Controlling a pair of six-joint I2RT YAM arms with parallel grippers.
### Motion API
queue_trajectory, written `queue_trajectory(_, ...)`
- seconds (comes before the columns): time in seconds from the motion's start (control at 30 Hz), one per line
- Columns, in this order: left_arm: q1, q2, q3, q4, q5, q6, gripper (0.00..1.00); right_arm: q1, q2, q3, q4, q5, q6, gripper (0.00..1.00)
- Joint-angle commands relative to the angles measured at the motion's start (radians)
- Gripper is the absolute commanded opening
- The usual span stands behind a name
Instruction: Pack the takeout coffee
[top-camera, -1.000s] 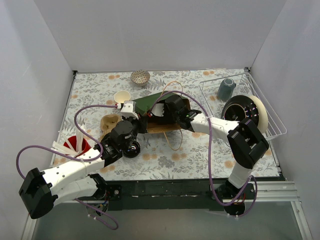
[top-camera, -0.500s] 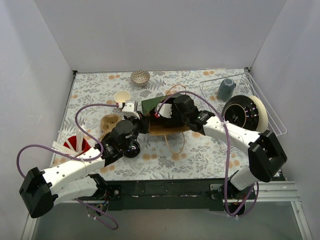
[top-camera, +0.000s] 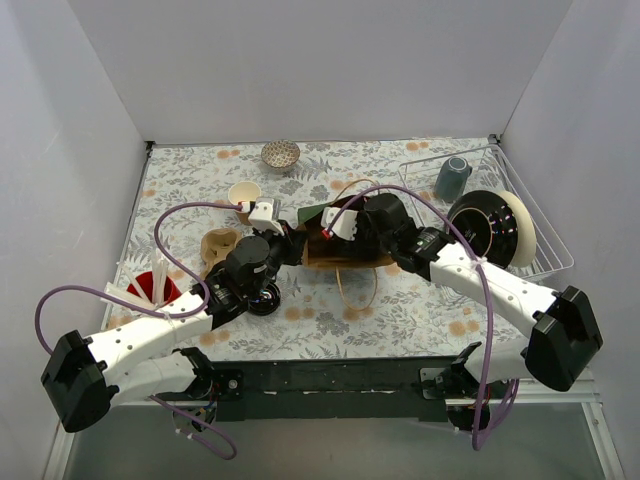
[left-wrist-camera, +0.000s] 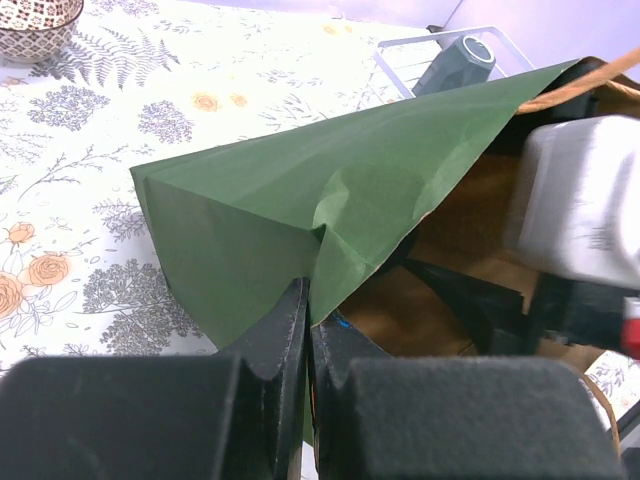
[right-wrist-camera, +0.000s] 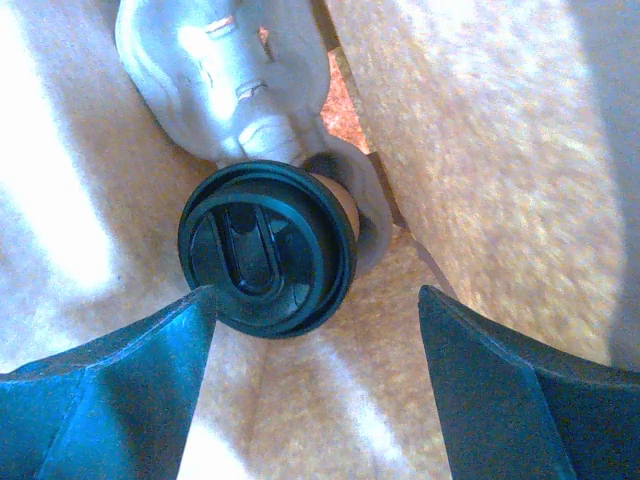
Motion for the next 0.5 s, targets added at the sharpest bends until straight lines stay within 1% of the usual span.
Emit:
queue_trajectory(0.0,-0.006,-0.012,0.037,-0.018,0.017,-0.009,0.00,-0.003,-0.060,0.004,-0.018,-0.016,0.043,0.89)
queue_trajectory(0.17,-0.006,-0.018,0.037,-0.023,0.020,-0.004,0.00,-0.004,-0.053,-0.019,-0.010,0.038,0.038,0.84)
queue_trajectory(0.2,-0.006,-0.021,0.037,-0.023,0.022,-0.004,0.00,-0.003,-0.049,-0.017,-0.012,0.038,0.038,0.82)
queue_trajectory(0.27,-0.005,-0.028,0.034,-0.026,0.031,-0.007,0.00,-0.003,-0.040,-0.013,-0.015,0.030,0.043,0.81)
queue_trajectory(0.4,-0.006,-0.032,0.026,-0.030,0.039,-0.009,0.00,-0.003,-0.033,-0.001,-0.024,0.009,0.068,0.72)
queue_trajectory(0.47,-0.006,-0.036,0.025,-0.030,0.040,-0.007,0.00,-0.003,-0.017,-0.004,-0.035,0.024,0.075,0.69)
